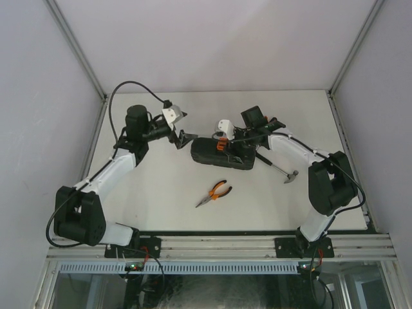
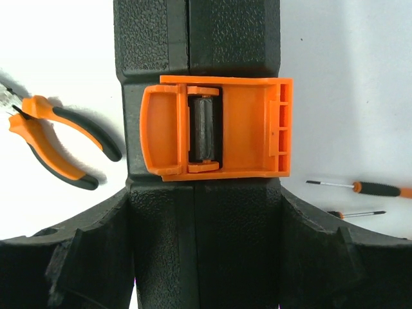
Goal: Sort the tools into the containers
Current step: Open the storage box at the center of the board.
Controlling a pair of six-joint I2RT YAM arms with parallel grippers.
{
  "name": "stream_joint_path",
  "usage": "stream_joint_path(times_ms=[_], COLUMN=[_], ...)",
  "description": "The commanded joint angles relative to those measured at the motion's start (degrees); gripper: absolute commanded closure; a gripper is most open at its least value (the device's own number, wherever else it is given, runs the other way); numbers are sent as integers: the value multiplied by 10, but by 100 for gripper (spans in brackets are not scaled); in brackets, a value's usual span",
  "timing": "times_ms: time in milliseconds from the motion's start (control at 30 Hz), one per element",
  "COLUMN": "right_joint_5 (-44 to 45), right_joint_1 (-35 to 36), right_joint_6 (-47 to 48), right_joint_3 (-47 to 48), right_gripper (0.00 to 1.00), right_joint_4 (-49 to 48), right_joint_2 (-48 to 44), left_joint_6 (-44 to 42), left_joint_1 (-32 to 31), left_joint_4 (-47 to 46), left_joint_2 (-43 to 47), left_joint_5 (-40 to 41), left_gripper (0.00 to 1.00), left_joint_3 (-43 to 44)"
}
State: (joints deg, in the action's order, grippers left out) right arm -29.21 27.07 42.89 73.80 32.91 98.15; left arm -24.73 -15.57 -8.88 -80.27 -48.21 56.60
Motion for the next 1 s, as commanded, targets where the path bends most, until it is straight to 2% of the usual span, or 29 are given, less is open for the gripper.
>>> stream_joint_path(times_ms=[0,133,200,367,433,567,800,900,967], right_joint_5=[-29,-29,-56,-72,-88,-109,-118,-105,-68], right_joint_1=[-8,-10,-13,-14,-14,-19,-21,-7,13], right_joint_6=[-80,-175,-227,-380,-456,-636,-958,-1095,-1148], right_joint_3=[40,43,42,38,25,-17,-59,-101,-124], right_gripper=[81,81,84,96,100,100,100,100,100], right_joint_4=[-39,-65,-78,-128,-167,-293,-428,-537,-586], right_joint_2=[-21,-34,-39,-36,-41,-54,-29,-18,-16], left_joint_6=[134,229,279,382,419,474,519,540,544], left_joint_1=[7,9,15,23,30,46,52,53,52], left_joint_4=[-109,-106,-90,7,41,91,112,116,132], left_joint_2=[47,81,100,153,177,221,290,305,306], left_joint_5=[87,249,309,404,410,410,408,405,403], left_gripper=[2,0,0,0,0,0,0,0,0], left_joint_3=[-15,-9,-9,3,4,-8,-73,-95,-97])
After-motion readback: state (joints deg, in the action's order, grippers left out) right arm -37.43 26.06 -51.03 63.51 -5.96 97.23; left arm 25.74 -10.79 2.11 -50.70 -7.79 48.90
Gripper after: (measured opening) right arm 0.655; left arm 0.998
